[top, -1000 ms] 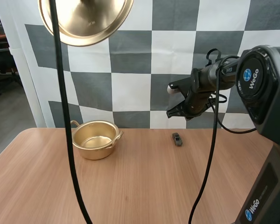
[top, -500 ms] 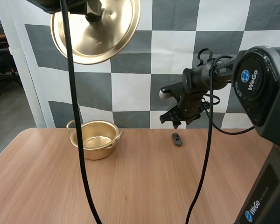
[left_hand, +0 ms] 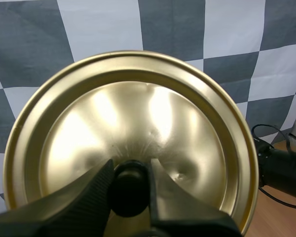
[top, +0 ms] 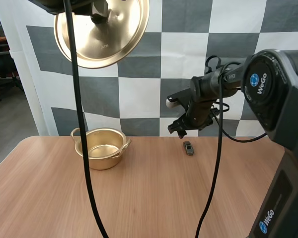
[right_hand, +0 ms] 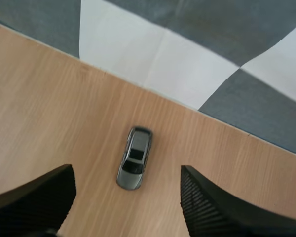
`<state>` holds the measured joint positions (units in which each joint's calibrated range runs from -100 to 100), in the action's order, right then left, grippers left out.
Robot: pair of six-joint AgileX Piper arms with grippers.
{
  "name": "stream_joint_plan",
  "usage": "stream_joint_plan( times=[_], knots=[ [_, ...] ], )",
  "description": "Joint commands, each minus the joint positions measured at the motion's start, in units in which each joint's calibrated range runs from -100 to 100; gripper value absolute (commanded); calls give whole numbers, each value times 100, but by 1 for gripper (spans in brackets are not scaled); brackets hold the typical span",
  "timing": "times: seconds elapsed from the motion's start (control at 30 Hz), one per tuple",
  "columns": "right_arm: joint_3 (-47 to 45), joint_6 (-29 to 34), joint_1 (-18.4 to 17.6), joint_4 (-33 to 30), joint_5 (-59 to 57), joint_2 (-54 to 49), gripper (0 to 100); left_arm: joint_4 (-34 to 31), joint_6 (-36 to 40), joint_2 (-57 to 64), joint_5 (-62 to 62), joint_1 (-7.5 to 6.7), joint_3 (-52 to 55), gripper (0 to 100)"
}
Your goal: Open the pot, put the car inside, and close it
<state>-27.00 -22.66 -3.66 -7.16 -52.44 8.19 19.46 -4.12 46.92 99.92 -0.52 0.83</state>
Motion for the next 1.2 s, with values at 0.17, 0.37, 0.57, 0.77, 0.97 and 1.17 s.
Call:
stream_joint_plan(
  times=[0.17,0.37,0.57,0.77,0.97,1.17],
  knots=[
    [-6,-6,0,-6,325,444,100,2,-94,4,8,3,-6,0],
    [29,-6,60,-14,670,764,100,2,-102,4,8,3,-6,0],
    [107,-6,191,-14,900,1089,100,2,-102,4,8,3,-6,0],
    [150,-6,205,0,900,1305,100,2,-102,4,8,3,-6,0],
    [150,-262,205,87,865,1546,100,2,-102,4,8,3,-6,0],
    [150,-622,205,465,957,1631,100,2,-102,4,8,3,-6,0]
  ],
)
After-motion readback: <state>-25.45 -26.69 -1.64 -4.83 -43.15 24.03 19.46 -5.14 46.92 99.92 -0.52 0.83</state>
